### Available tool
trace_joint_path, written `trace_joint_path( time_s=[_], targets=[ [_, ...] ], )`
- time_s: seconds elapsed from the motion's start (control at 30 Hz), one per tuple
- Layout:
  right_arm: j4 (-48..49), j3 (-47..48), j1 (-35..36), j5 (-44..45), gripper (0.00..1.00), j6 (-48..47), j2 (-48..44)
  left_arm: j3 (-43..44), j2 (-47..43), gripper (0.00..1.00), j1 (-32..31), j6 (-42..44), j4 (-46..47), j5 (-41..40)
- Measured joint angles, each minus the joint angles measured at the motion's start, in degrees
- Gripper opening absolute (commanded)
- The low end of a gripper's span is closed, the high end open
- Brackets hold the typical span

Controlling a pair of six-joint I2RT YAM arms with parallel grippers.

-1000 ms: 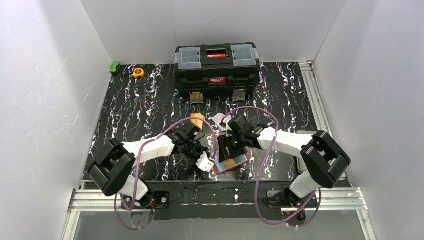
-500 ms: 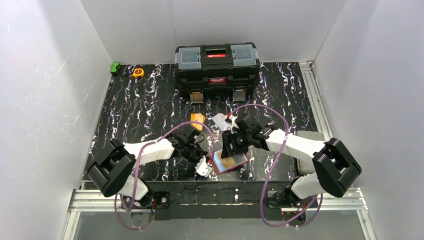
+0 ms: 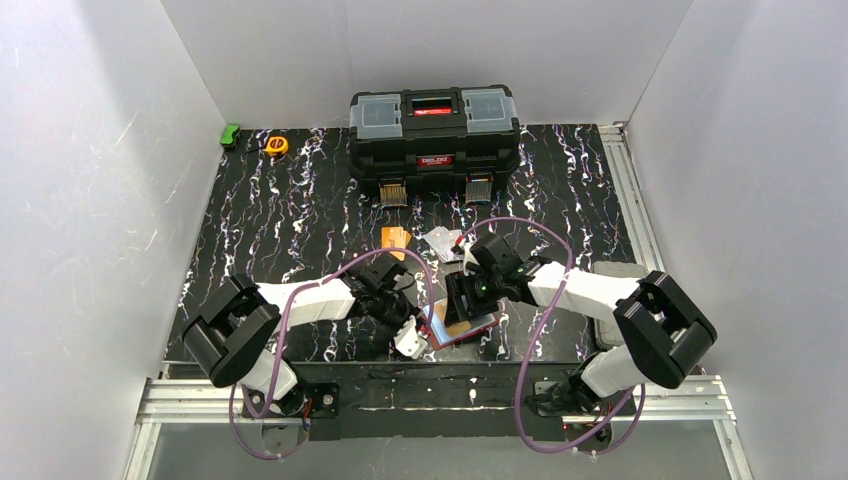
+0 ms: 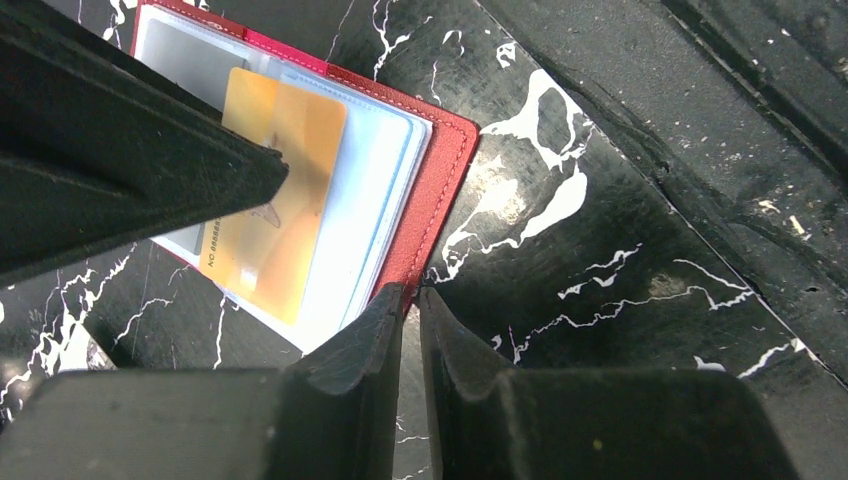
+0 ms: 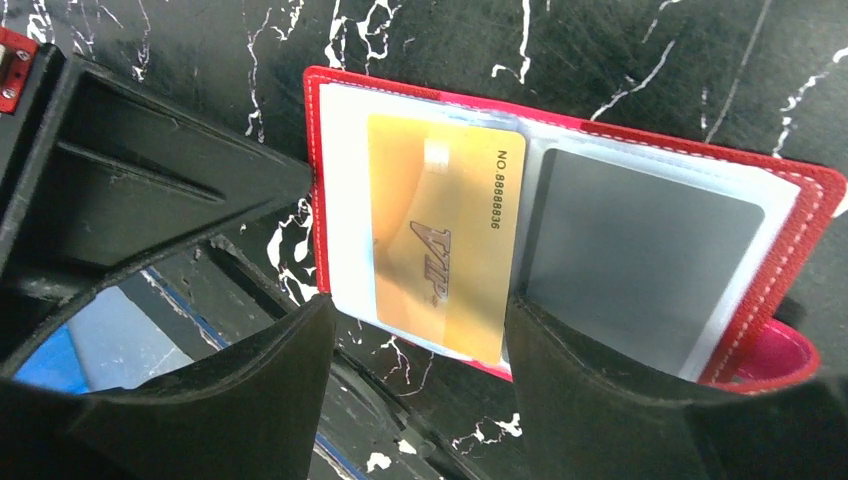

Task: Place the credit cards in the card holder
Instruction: Insert the credit card into the card holder.

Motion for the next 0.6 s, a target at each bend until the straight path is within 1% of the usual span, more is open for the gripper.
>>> trace_joint_path(
  time_s=[0.27, 0.6],
  targets=[
    [2.10, 0.00, 0.20, -2.29, 0.70, 0.63, 1.60, 0.00, 0.48, 0.12, -0.61, -0.15, 1.92, -0.59],
    [2.10, 1.29, 2.40, -1.92, 0.71, 0.85, 2.91, -1.09, -0.02, 0.11, -0.61, -1.64, 4.07, -1.25]
  ],
)
